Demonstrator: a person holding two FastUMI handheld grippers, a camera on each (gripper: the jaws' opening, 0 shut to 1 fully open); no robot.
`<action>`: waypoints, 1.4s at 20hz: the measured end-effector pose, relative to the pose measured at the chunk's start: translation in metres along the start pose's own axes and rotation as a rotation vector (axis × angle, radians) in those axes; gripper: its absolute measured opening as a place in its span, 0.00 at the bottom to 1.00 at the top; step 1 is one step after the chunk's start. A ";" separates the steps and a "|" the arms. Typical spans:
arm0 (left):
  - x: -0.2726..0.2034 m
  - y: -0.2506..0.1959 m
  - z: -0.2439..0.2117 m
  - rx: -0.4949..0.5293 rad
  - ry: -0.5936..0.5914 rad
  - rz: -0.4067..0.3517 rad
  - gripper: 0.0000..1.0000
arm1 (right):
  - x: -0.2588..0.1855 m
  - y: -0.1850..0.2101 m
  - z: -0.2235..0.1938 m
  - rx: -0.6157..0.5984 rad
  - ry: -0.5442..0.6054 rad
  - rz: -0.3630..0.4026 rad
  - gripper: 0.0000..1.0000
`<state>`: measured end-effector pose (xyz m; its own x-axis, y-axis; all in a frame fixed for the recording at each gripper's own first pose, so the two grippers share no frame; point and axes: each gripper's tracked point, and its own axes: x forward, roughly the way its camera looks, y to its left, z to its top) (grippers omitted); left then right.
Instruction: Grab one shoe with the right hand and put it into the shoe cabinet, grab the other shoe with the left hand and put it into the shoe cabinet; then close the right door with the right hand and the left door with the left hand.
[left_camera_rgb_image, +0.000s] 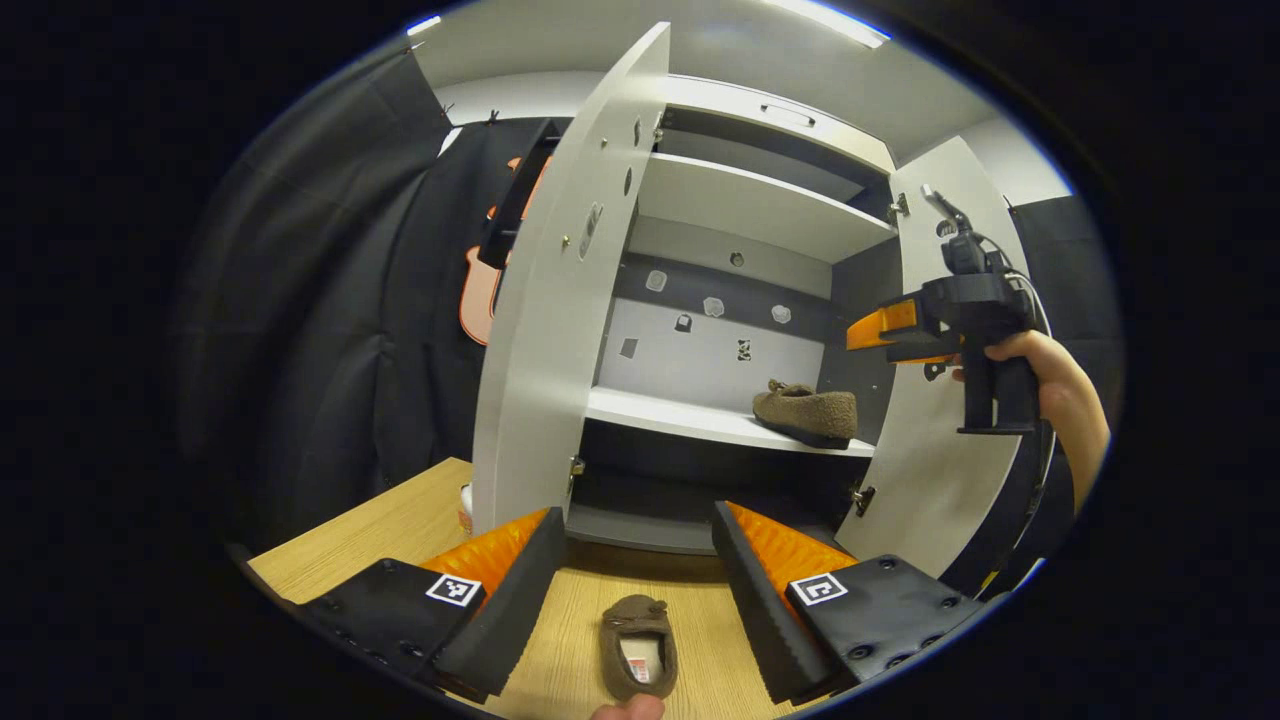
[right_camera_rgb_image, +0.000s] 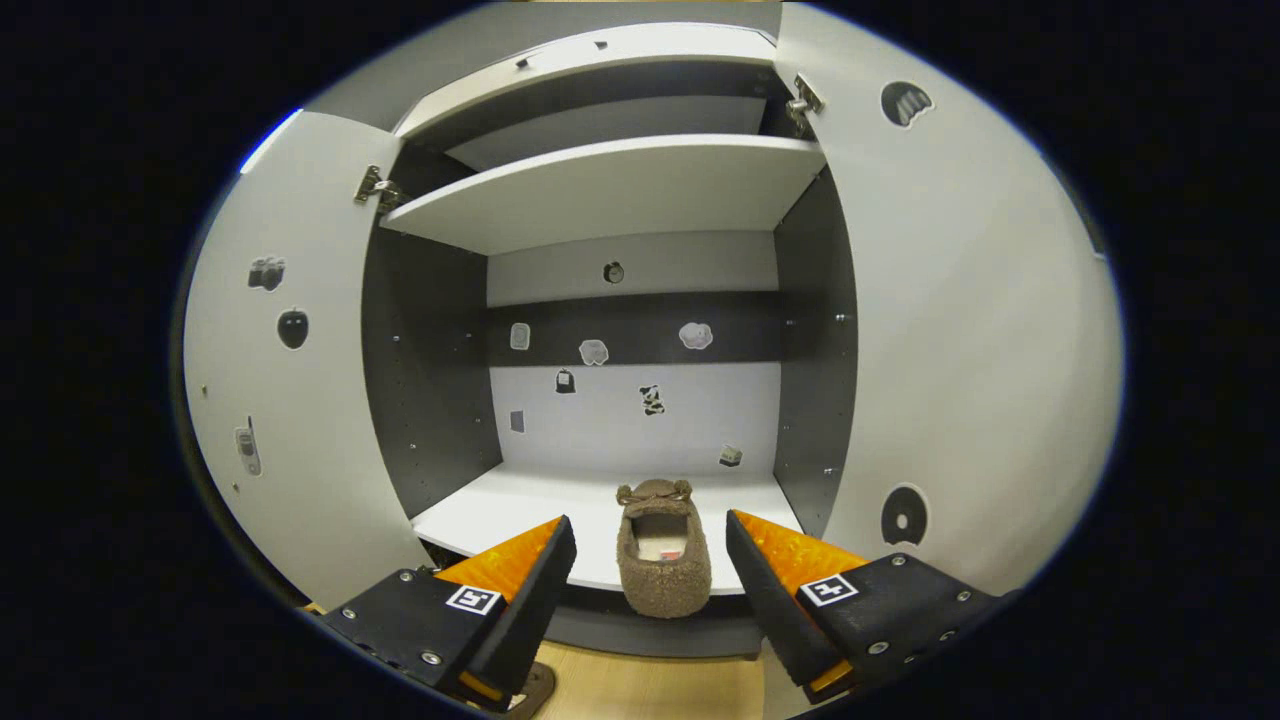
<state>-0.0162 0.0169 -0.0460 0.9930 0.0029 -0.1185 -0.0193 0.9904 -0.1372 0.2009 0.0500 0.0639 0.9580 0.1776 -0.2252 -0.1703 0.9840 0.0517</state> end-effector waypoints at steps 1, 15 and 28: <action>0.002 -0.004 -0.002 0.002 0.008 -0.012 0.96 | -0.012 0.001 -0.003 0.003 -0.014 0.006 0.93; 0.007 -0.014 -0.054 0.032 0.150 -0.033 0.96 | -0.127 -0.018 -0.141 0.069 -0.082 -0.081 0.93; 0.040 0.005 -0.181 0.078 0.514 -0.099 0.97 | -0.147 -0.025 -0.160 0.082 -0.072 -0.071 0.93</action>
<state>0.0024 -0.0026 -0.2293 0.8041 -0.1398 -0.5779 0.0994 0.9899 -0.1012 0.0274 0.0006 -0.0598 0.9815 0.1035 -0.1610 -0.0850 0.9894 0.1180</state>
